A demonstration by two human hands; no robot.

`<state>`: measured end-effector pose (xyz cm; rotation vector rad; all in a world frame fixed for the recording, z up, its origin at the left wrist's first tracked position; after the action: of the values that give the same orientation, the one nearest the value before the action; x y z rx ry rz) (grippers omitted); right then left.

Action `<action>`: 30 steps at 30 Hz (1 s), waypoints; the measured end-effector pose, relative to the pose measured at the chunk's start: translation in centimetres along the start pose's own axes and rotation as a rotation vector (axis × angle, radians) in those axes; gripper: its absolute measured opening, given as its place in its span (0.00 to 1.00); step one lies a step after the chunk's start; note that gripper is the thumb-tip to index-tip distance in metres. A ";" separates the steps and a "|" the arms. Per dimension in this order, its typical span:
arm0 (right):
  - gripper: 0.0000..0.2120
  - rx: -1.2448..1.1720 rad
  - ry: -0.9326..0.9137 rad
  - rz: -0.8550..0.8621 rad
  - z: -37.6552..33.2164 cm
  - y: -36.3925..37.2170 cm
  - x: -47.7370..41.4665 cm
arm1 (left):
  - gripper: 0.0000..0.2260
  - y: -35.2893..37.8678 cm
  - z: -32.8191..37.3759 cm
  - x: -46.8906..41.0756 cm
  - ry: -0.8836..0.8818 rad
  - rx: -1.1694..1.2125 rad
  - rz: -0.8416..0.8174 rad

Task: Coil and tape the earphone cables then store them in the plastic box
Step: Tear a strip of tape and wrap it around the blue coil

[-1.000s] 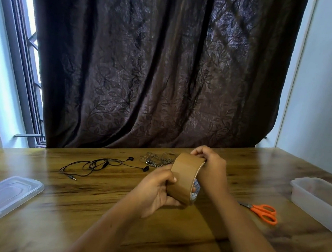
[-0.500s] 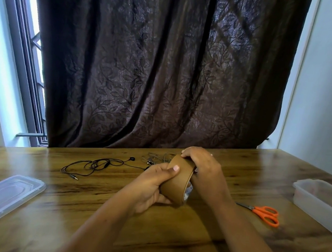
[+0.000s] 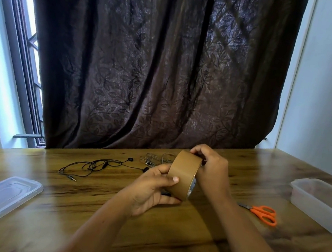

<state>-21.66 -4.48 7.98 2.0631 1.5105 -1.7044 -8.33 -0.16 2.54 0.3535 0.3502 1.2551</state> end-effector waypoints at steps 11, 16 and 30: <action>0.17 -0.029 -0.217 -0.021 -1.8 0.8 0.7 | 0.24 -0.3 -0.5 0.0 -0.010 0.093 0.143; 0.20 -0.030 -0.276 -0.073 -2.0 1.2 0.8 | 0.25 -0.4 0.1 -0.1 0.039 0.047 0.184; 0.21 0.027 -0.218 0.007 -0.8 -0.3 0.0 | 0.19 0.2 0.5 0.0 0.093 0.054 0.056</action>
<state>-21.29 -3.85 8.48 1.8199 1.4199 -1.8857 -8.28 -0.11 3.06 0.3539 0.4569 1.3211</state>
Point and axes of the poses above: each hand's wrist, its own x-axis away from the middle knuckle, its own y-axis out of the palm, z = x × y, the point moved 7 cm from there along -x, towards the middle knuckle, and after that the axes turned 14 degrees about x, right-handed, at the moved point
